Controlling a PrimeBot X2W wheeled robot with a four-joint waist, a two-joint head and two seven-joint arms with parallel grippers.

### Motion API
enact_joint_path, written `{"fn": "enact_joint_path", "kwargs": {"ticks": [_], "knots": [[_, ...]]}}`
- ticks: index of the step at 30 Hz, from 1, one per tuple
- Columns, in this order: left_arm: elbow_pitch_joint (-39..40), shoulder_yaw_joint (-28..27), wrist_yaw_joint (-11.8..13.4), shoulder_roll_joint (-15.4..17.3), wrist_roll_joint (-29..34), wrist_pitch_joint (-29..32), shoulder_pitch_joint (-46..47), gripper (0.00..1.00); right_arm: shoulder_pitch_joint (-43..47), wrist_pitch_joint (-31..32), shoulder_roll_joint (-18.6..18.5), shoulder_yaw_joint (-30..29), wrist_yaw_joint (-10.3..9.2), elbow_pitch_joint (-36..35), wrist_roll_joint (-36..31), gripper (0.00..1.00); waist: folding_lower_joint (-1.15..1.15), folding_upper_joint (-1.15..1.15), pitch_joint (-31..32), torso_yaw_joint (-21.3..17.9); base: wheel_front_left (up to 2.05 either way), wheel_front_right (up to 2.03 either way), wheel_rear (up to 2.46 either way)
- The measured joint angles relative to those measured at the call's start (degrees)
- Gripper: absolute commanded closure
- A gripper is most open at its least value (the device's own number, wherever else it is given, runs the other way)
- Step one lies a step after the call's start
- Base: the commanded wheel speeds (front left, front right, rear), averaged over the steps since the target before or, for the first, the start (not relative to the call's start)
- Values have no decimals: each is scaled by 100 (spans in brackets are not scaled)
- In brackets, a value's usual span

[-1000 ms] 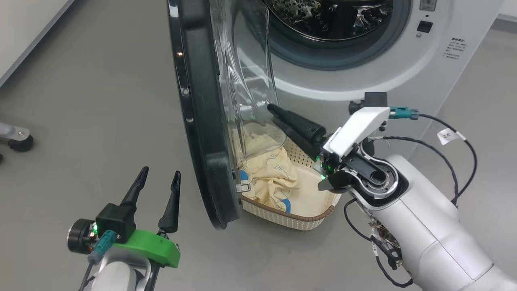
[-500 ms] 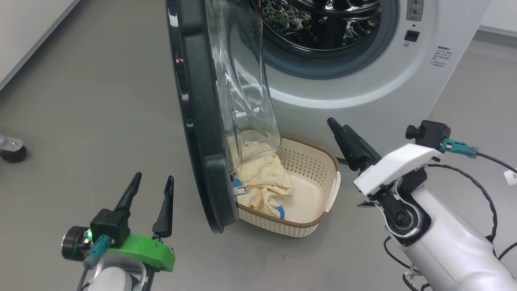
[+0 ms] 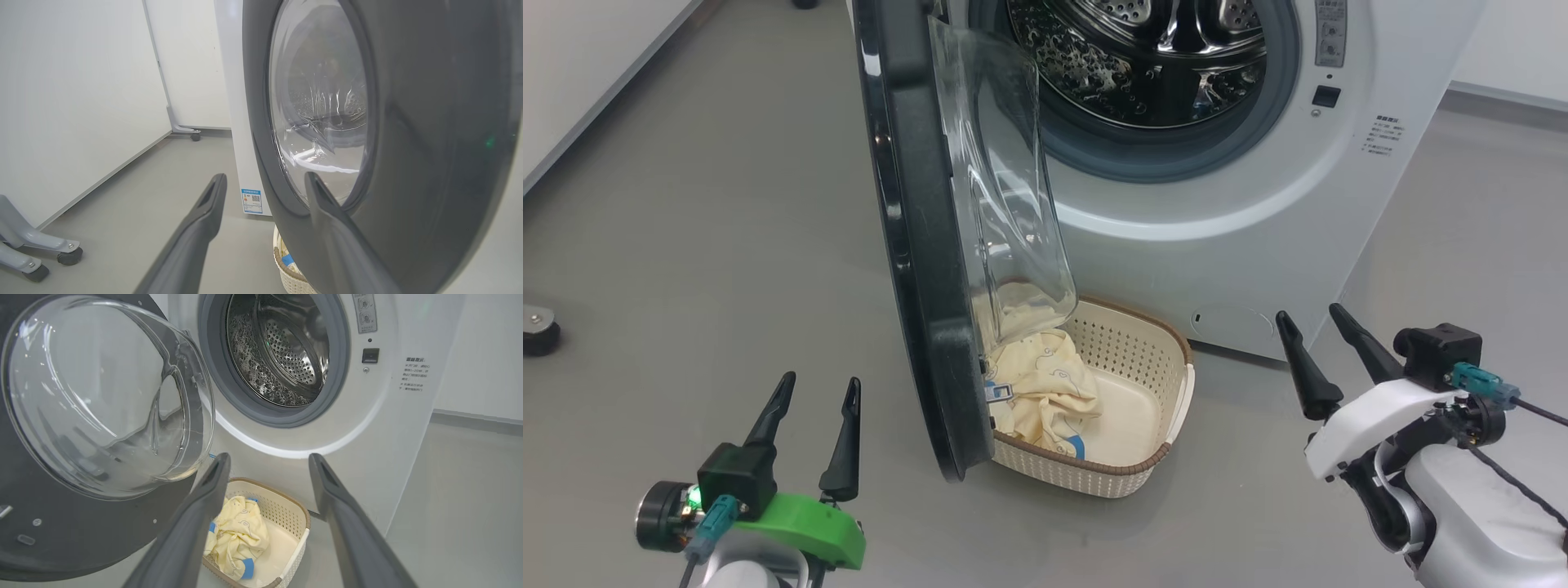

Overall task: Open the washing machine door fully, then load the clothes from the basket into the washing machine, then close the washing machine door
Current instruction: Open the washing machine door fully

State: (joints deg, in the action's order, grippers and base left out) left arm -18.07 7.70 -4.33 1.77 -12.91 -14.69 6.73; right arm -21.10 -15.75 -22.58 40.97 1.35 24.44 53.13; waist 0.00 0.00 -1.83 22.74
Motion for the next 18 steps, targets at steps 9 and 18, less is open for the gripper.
{"fn": "enact_joint_path", "kwargs": {"ticks": [9,18], "knots": [[4,-43,0,9,33,0,-83,0,389,89,132,-1167,-739,-738,-1407,0,0,0,32,-62,0,0,0],[4,-80,-1,14,42,0,-93,0,1283,89,493,-1506,-800,-1158,-2119,0,0,0,67,-124,0,0,0]]}}
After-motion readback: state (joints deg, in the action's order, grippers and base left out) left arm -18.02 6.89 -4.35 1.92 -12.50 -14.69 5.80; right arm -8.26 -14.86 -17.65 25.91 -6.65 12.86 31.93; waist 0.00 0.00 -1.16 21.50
